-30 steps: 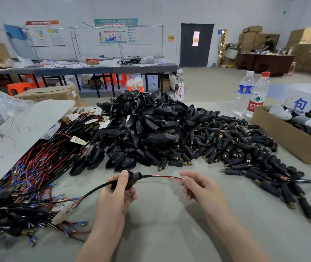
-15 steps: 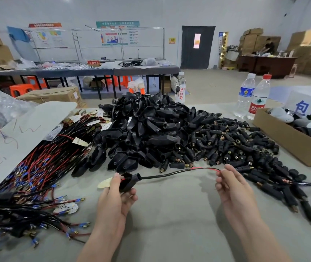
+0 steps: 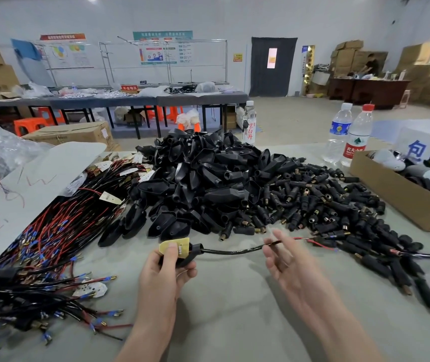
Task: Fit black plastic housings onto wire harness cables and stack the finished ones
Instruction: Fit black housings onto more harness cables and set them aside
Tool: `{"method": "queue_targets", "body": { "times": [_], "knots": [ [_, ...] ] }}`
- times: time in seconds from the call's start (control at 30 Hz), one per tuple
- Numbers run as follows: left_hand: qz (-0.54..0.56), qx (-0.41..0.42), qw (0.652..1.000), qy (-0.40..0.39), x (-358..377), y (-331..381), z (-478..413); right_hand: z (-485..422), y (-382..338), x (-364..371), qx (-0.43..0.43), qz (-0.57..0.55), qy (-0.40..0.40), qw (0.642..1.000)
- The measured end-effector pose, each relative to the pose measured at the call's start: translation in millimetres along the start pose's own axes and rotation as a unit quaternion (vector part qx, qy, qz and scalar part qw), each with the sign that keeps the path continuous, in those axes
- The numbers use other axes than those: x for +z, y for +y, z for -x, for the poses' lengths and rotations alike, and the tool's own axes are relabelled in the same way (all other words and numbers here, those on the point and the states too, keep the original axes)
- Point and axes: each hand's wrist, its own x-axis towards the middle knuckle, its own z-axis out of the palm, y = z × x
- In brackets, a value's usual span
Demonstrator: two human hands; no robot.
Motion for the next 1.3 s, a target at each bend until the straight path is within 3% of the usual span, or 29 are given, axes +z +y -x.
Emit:
{"method": "queue_targets", "body": {
  "times": [0.13,0.43,0.7,1.13,1.3],
  "knots": [
    [-0.001,0.017,1.000,-0.016,2,2,3,3,7,5,-0.010,0.003,-0.001,1.000],
    [-0.035,0.033,0.996,-0.077,12,-7,14,17,22,16,0.064,0.058,-0.122,0.989],
    [-0.159,0.126,0.977,-0.062,11,-12,19,14,38,21,-0.018,0.119,-0.093,0.988],
    [-0.074,0.021,0.994,-0.076,9,-14,9,10,33,17,-0.019,0.121,-0.095,0.988],
    [-0.097,0.020,0.991,-0.093,4,-12,9,10,32,15,-0.002,0.088,-0.111,0.990]
  ]
}}
